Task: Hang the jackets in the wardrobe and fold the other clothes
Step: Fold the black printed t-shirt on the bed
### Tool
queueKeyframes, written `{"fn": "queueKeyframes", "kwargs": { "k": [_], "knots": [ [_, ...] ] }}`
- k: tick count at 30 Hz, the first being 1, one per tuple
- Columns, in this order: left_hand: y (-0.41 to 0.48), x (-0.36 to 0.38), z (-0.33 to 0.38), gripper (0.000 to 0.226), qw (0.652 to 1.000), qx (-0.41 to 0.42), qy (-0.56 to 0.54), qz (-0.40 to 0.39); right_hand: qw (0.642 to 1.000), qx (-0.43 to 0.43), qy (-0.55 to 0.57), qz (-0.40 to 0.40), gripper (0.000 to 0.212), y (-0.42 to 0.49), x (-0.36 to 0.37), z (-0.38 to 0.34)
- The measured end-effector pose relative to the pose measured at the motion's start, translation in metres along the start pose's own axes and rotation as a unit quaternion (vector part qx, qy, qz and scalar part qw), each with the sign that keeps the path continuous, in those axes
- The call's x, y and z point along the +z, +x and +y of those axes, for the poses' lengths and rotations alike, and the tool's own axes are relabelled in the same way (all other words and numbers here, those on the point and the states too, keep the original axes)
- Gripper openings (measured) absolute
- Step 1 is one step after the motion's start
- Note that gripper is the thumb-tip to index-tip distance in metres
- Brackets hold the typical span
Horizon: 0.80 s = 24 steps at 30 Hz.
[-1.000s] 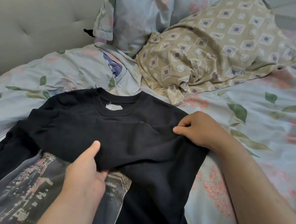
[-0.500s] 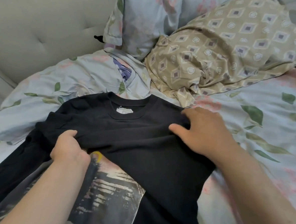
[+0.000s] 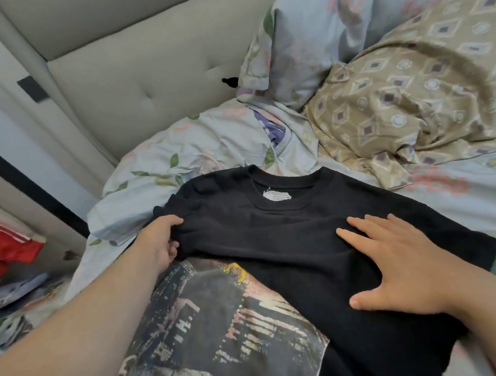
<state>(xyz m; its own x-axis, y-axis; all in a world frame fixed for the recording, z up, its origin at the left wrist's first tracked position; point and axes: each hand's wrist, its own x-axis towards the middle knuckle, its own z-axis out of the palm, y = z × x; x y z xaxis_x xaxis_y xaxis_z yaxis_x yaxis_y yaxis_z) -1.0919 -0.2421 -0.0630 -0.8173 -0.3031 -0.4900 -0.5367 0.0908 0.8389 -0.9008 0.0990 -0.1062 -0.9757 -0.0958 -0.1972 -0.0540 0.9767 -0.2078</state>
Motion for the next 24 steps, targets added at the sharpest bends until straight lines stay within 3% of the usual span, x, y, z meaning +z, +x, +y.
{"fn": "queueKeyframes", "kwargs": {
  "k": [2, 5, 7, 9, 11, 13, 16, 19, 20, 22, 24],
  "knots": [
    [0.004, 0.008, 0.006, 0.008, 1.0, 0.008, -0.015, -0.017, 1.0, -0.003, -0.001, -0.013, 0.12, -0.001, 0.002, -0.002],
    [0.009, 0.015, 0.008, 0.024, 0.998, 0.038, 0.027, -0.05, 1.0, -0.009, 0.012, -0.016, 0.11, -0.004, 0.003, -0.008],
    [0.014, 0.012, 0.009, 0.025, 0.99, 0.13, 0.061, 0.004, 0.998, -0.016, 0.053, 0.028, 0.088, -0.003, 0.003, -0.012],
    [0.013, 0.006, 0.015, 0.012, 0.978, 0.201, 0.05, 0.014, 0.985, -0.001, 0.127, 0.116, 0.052, 0.001, 0.0, -0.018],
    [0.013, -0.004, 0.021, 0.019, 0.984, 0.165, -0.012, -0.072, 0.957, 0.046, 0.194, 0.209, 0.046, 0.006, 0.0, -0.015],
    [0.016, -0.017, 0.025, 0.024, 0.979, 0.106, -0.008, -0.171, 0.943, 0.117, 0.131, 0.283, 0.039, 0.009, 0.002, -0.007],
    [0.024, -0.029, 0.024, 0.026, 0.97, 0.067, 0.044, -0.228, 0.939, 0.194, 0.079, 0.273, 0.026, 0.009, 0.003, -0.001],
    [0.022, -0.027, 0.023, 0.012, 0.97, 0.077, 0.056, -0.222, 0.936, 0.195, 0.14, 0.257, 0.005, 0.008, 0.002, 0.0],
    [0.019, -0.027, 0.025, 0.012, 0.966, 0.074, 0.062, -0.239, 0.928, 0.2, 0.181, 0.258, 0.008, 0.007, 0.0, 0.0],
    [0.013, -0.033, 0.03, 0.025, 0.944, 0.07, 0.148, -0.287, 0.901, 0.206, 0.262, 0.277, 0.019, 0.007, -0.002, 0.002],
    [0.011, -0.043, 0.029, 0.045, 0.895, 0.081, 0.315, -0.304, 0.888, 0.211, 0.29, 0.289, 0.021, 0.006, -0.003, 0.001]
  ]
}}
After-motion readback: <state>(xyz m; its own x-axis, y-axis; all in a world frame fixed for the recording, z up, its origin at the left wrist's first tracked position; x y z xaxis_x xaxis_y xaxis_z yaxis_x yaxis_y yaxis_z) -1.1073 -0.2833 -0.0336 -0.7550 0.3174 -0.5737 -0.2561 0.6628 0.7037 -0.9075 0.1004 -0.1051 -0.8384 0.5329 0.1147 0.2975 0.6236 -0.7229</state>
